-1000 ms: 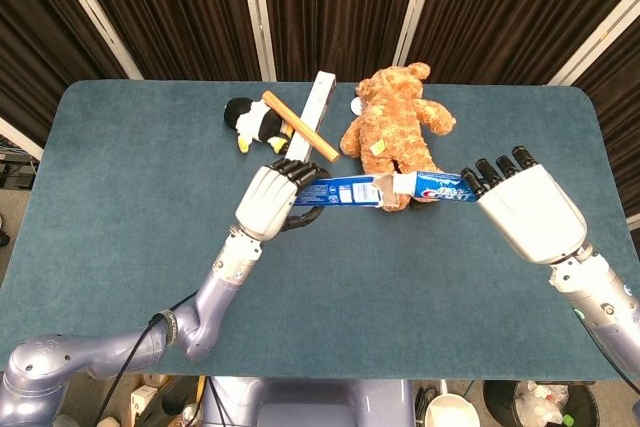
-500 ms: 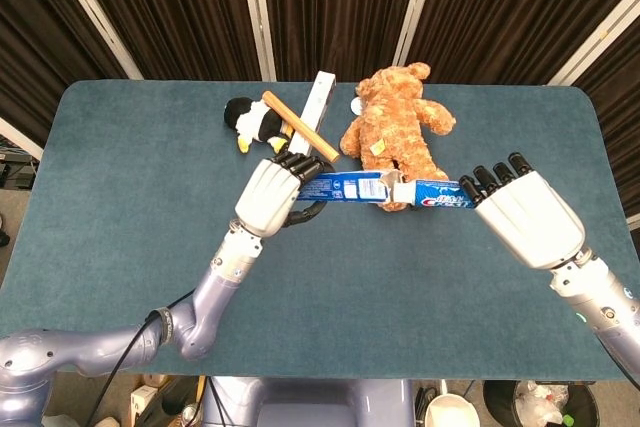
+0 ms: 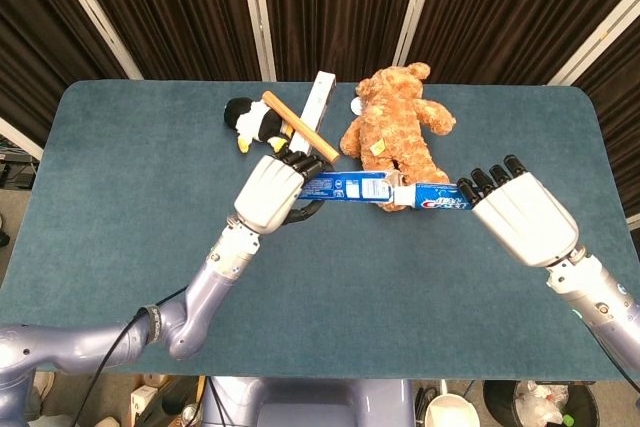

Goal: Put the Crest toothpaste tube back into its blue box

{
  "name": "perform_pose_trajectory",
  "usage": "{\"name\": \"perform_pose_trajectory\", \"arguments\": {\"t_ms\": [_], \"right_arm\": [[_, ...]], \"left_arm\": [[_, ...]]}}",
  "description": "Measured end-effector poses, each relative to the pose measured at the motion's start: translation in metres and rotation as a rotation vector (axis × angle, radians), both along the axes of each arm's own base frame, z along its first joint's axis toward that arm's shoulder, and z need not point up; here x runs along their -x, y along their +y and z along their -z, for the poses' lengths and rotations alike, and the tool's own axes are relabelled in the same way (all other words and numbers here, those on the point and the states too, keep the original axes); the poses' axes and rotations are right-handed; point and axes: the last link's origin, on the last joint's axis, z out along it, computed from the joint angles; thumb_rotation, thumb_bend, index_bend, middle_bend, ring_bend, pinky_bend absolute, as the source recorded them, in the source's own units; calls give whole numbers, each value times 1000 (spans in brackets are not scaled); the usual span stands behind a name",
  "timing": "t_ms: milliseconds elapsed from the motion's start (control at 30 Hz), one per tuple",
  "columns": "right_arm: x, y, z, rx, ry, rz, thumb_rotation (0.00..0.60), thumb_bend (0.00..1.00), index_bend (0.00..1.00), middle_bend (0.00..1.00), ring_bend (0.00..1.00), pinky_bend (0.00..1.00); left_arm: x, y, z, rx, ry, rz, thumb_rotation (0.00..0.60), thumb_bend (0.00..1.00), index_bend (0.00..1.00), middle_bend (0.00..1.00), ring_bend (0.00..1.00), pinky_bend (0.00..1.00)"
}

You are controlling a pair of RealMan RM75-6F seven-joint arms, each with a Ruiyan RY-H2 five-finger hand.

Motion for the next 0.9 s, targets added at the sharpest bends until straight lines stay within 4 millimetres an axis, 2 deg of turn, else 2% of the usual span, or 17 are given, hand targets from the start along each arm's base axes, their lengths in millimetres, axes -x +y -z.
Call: {"name": "perform_pose_trajectory", "arguments": {"t_ms": [333,900], "right_arm": [[0,-1,-6,16,-14,-16,600,406,674,709,669,554],[1,-1,-7,19,-13,-19,600,406,674,709,669,554]], "left_arm": [[4,-2,6,16,60,-16,600,420,394,523,463,496],[-10,-4,15,4,-27,7,600,421,394,520,463,496]]}}
